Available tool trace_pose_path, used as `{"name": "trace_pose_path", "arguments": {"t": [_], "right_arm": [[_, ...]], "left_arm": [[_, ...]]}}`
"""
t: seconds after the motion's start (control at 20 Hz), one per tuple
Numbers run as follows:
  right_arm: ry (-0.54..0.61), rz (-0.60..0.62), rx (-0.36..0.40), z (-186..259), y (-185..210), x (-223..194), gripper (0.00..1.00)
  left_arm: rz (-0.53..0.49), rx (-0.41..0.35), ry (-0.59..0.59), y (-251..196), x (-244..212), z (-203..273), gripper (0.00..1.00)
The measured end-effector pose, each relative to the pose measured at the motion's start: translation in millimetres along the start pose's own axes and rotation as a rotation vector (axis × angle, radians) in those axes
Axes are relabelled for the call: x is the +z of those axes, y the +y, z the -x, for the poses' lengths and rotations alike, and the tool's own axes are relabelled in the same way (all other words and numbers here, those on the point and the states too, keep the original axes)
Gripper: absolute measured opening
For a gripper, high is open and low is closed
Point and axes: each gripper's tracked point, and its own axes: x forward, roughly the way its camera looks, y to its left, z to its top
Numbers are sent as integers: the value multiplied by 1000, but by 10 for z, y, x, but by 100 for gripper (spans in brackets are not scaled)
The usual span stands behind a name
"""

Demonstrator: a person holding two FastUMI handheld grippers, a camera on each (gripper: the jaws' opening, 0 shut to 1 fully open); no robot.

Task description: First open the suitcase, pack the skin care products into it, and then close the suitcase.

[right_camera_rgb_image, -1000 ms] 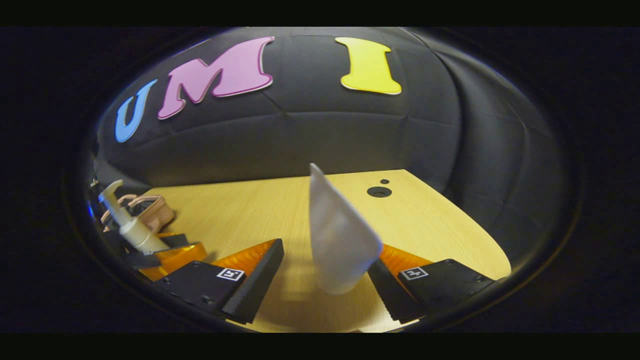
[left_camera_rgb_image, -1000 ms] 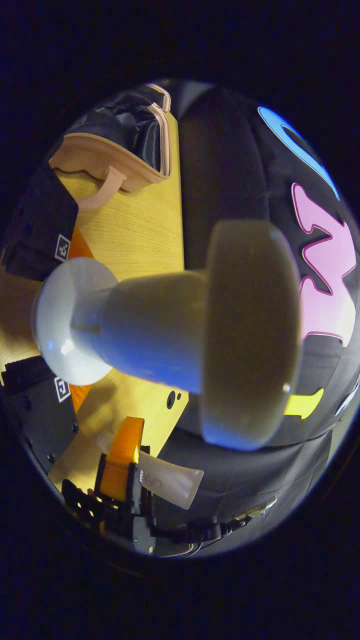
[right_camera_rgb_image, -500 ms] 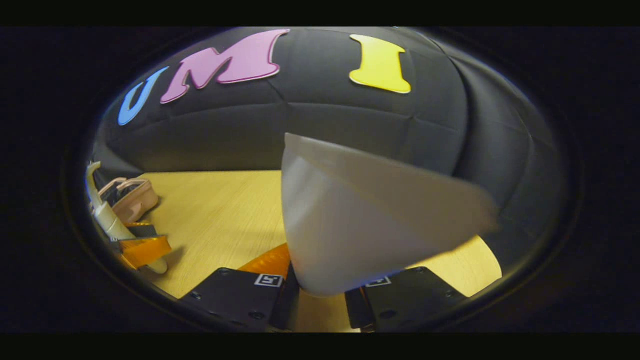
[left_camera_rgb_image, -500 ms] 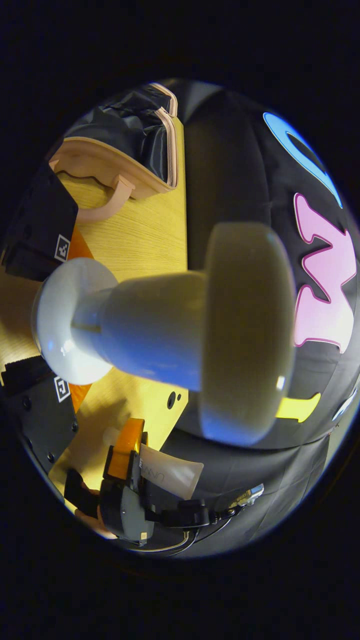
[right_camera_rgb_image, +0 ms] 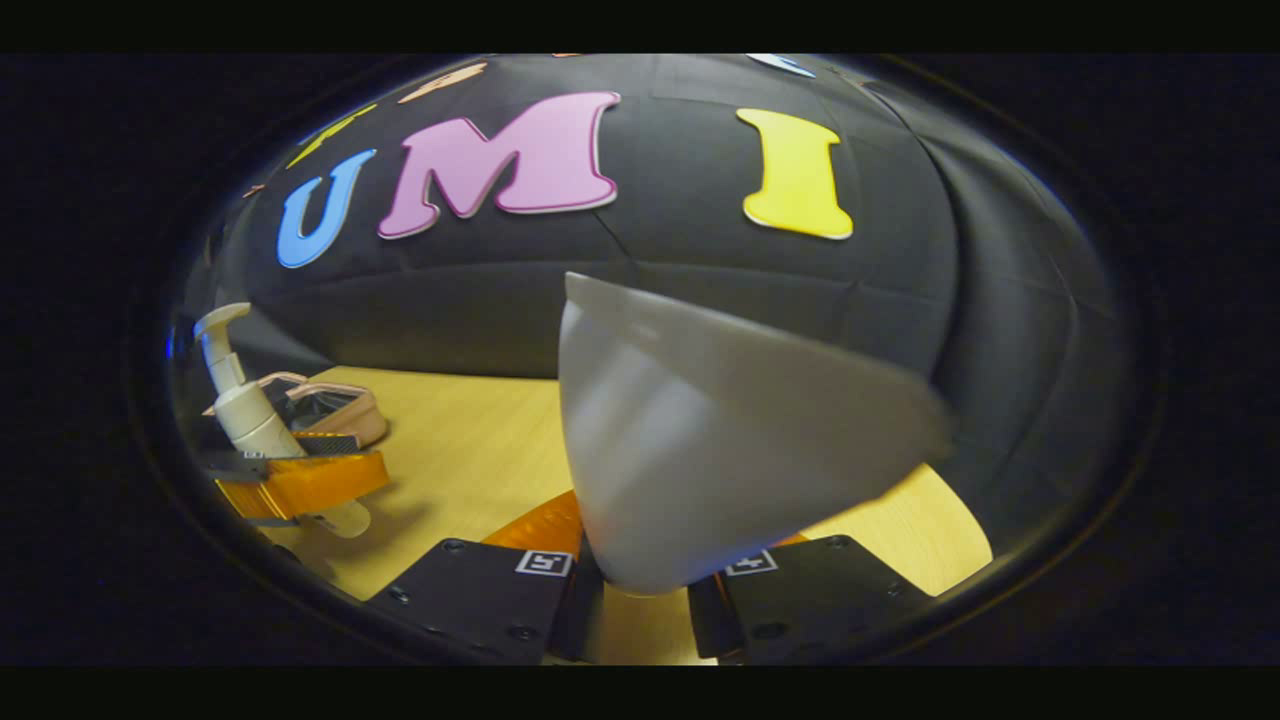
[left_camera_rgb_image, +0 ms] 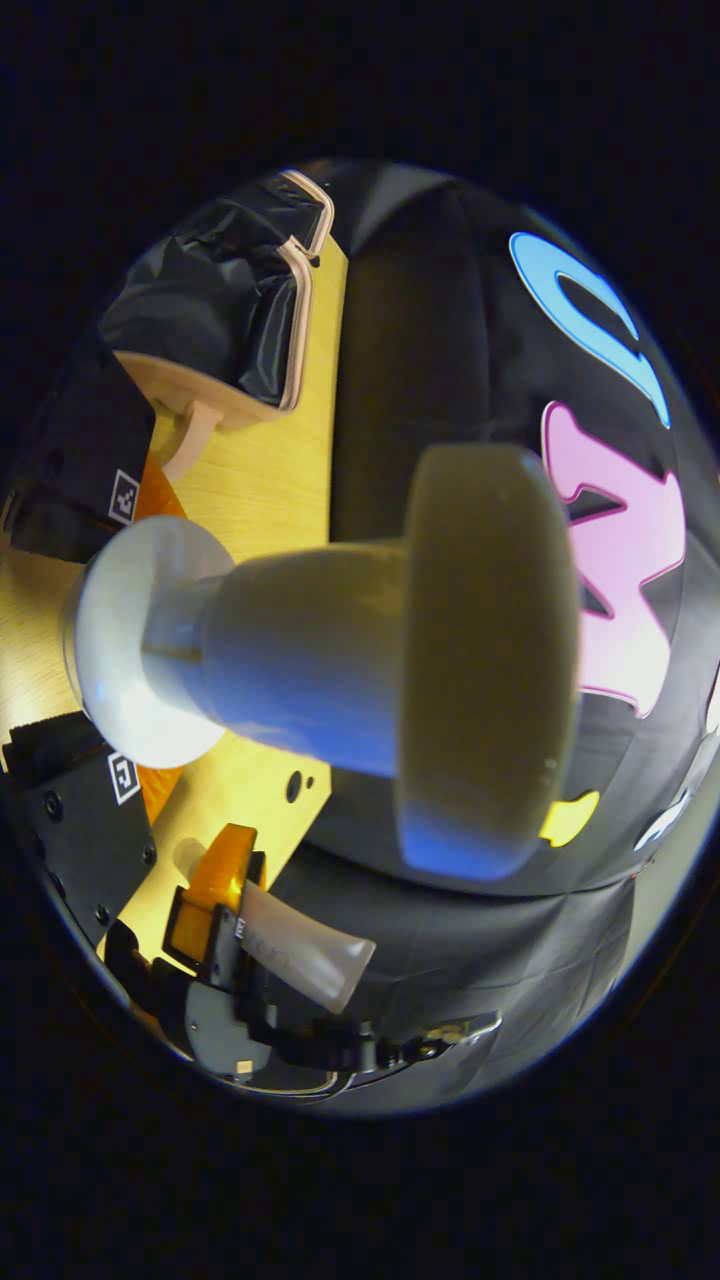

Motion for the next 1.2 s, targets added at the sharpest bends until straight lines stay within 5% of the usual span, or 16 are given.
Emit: {"name": "trace_pose_path", "arguments": {"t": [0.3,0.6,0.85,1.2], "right_arm": [[-30,-14,163,359,1025,431,34],[-3,-22,295,557,2138,481,34],[19,-63,314,690,2657,556,34],[37,-98,270,689,2861,614,32]], "left_arm": [[14,93,-4,738,395,550,67],[7,200,125,1721,231,1062,67],[-4,164,347,2242,-179,1094,67],[65,155,729,2671,-836,916,67]]}}
